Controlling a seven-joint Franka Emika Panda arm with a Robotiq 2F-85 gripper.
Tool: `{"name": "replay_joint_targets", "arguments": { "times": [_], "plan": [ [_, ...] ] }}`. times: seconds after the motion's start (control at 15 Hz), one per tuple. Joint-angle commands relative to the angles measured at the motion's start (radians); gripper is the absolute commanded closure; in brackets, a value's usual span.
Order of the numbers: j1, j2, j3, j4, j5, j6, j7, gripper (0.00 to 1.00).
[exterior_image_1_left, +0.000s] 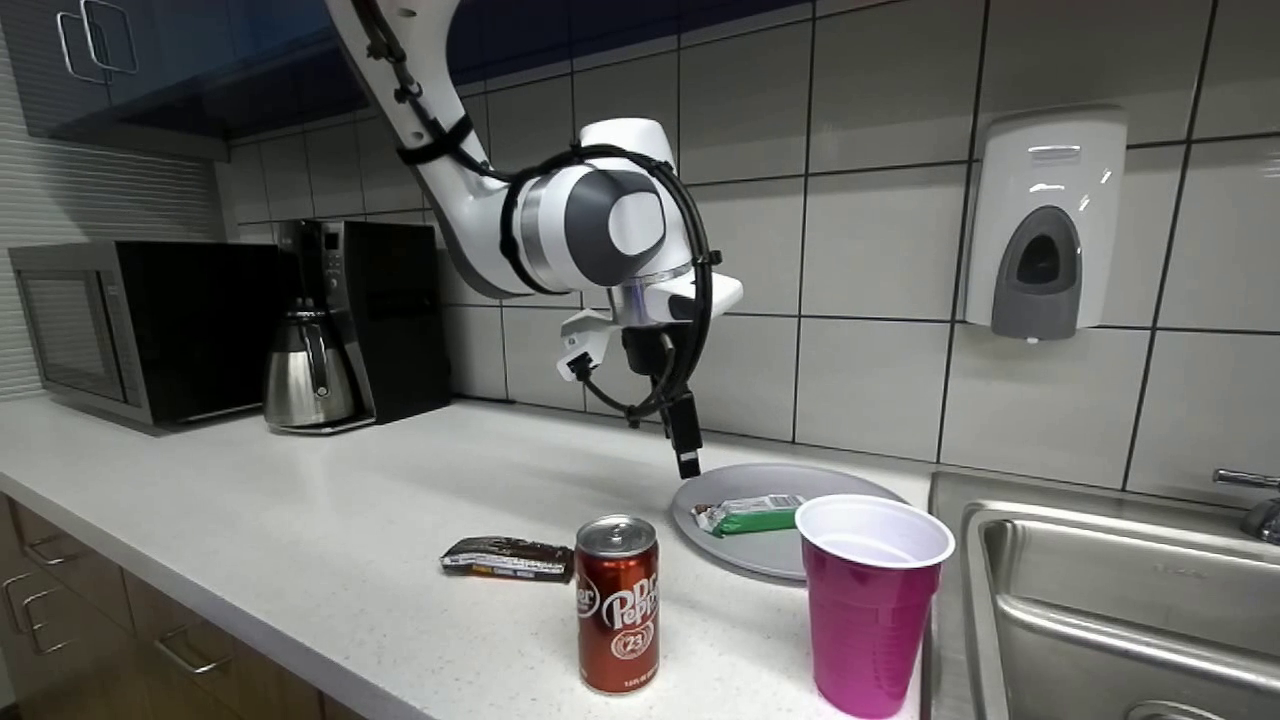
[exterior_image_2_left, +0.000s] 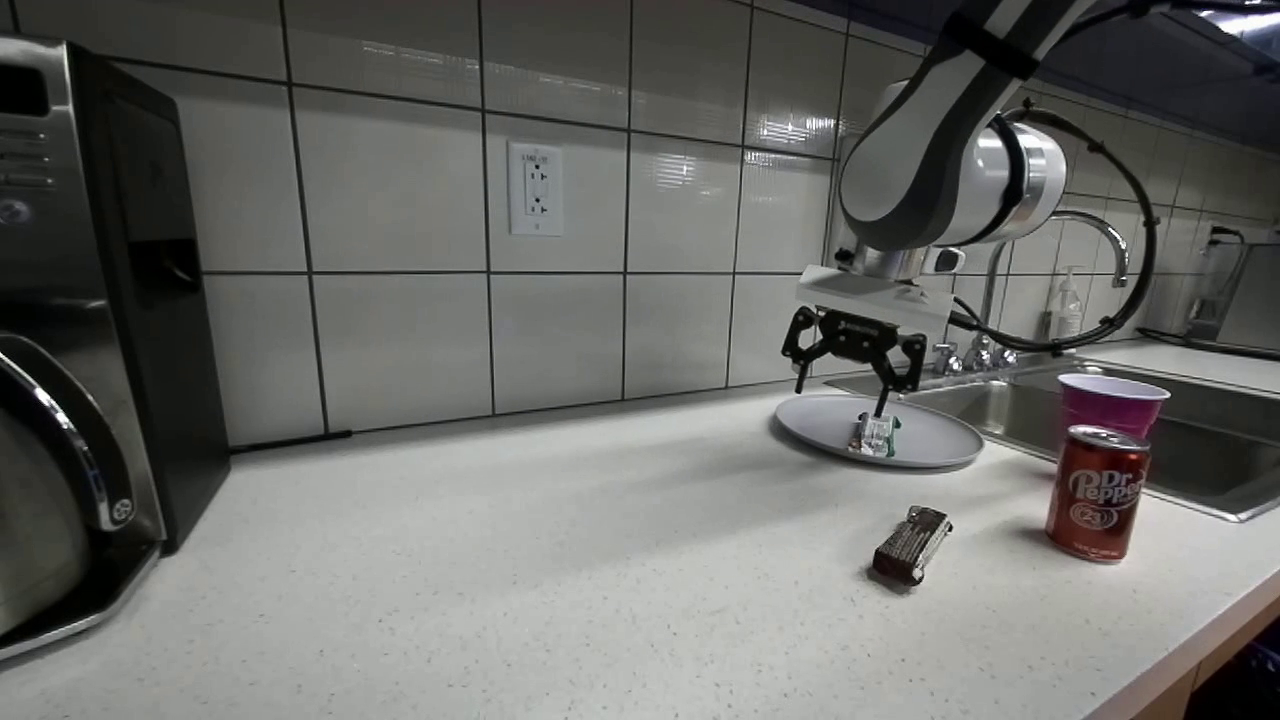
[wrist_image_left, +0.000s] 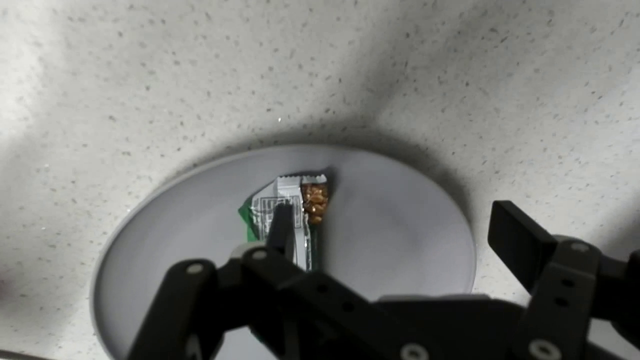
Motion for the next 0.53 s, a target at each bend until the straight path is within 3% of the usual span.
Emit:
{"name": "replay_joint_targets", "arguments": {
  "times": [0.0, 0.47],
  "plan": [
    [0.047, -0.077, -0.017, -0.056, -0.062, -0.054, 0.122, 0.0],
    [0.086, -0.168, 0.007, -0.102, -0.229, -0.184, 0.419, 0.0]
  ]
}}
